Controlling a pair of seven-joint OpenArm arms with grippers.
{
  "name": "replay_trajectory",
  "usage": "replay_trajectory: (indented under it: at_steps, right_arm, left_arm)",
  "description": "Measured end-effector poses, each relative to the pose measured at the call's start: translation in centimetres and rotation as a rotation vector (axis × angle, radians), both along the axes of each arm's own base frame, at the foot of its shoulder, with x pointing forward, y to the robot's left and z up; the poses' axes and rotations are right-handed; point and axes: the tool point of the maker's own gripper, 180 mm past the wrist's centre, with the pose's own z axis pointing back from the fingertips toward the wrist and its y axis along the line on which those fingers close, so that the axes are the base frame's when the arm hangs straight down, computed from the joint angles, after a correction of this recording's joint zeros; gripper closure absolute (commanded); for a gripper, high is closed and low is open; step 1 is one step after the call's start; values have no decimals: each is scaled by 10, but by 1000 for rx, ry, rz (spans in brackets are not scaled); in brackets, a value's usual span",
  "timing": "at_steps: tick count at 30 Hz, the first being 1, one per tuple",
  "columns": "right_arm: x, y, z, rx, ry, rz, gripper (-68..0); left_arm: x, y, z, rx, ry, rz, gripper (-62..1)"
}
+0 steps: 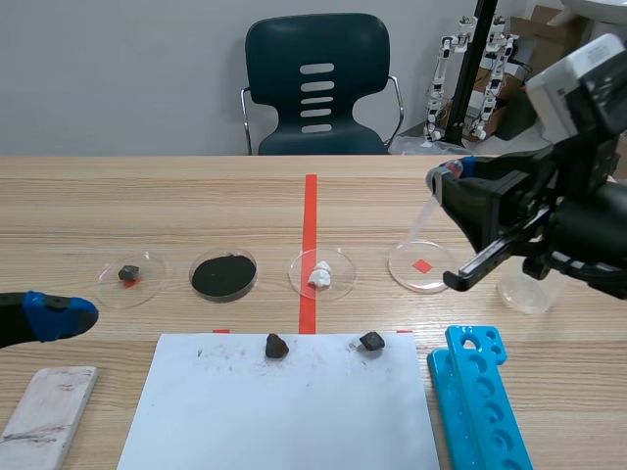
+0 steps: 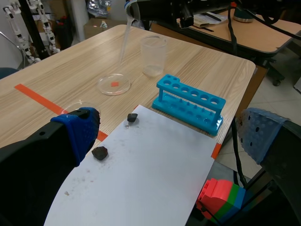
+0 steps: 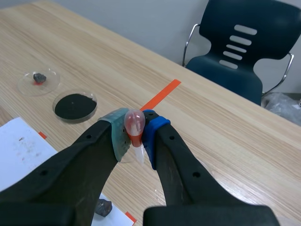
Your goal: Squeeze the dropper onto the mineral
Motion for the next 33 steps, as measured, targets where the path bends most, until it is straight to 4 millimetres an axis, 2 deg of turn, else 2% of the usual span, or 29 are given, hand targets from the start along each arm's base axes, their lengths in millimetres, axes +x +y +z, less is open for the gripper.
replay_trajectory:
  at_steps: [6, 16, 28, 33]
  right_arm:
    - [16, 12, -9, -11, 3, -9, -68]
    - [43, 3, -21, -27, 14, -49, -68]
    - [47, 5, -6, 7, -47, -41, -68]
    - [44, 16, -8, 20, -37, -16, -68]
  left_arm:
    - [0, 0, 0, 0, 0, 0, -615]
    - [0, 0, 0, 0, 0, 0, -615]
    - [0, 0, 0, 0, 0, 0, -615]
    - [0, 0, 0, 0, 0, 0, -615]
